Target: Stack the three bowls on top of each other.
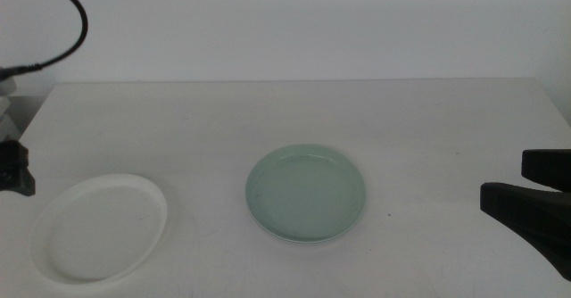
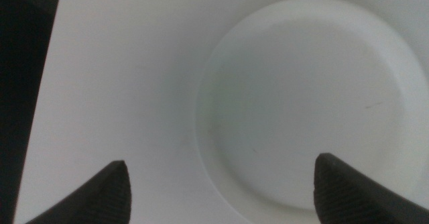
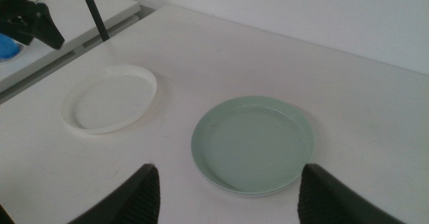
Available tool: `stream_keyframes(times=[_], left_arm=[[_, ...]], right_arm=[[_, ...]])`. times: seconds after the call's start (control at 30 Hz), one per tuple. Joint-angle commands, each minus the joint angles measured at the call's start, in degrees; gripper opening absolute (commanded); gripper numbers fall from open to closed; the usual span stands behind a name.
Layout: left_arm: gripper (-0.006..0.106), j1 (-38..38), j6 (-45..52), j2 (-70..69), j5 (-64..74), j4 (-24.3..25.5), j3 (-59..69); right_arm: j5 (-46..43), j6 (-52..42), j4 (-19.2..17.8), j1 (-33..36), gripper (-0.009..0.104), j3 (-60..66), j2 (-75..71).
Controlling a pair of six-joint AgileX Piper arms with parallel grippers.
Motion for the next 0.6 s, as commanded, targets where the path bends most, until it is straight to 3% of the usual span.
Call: stream_keyframes(times=[0.0,0.23,0.57], left_arm=[[0.105,2.23,8.08,2.06,-2.44,-4.81,-2.39],[0.105,4.11,19.22,12.15,-6.90,-12.80,-3.17],[0.105,4.11,20.88,21.86,-12.34,-14.76,-3.17]], right_arm=[[-2.93,-0.68,1.13,-0.39,0.052,-1.31,0.05],[-2.93,-0.68,1.13,-0.39,0.052,-1.31,0.05],[-2.93,-0.68,1.13,-0.39,0.052,-1.31,0.05]])
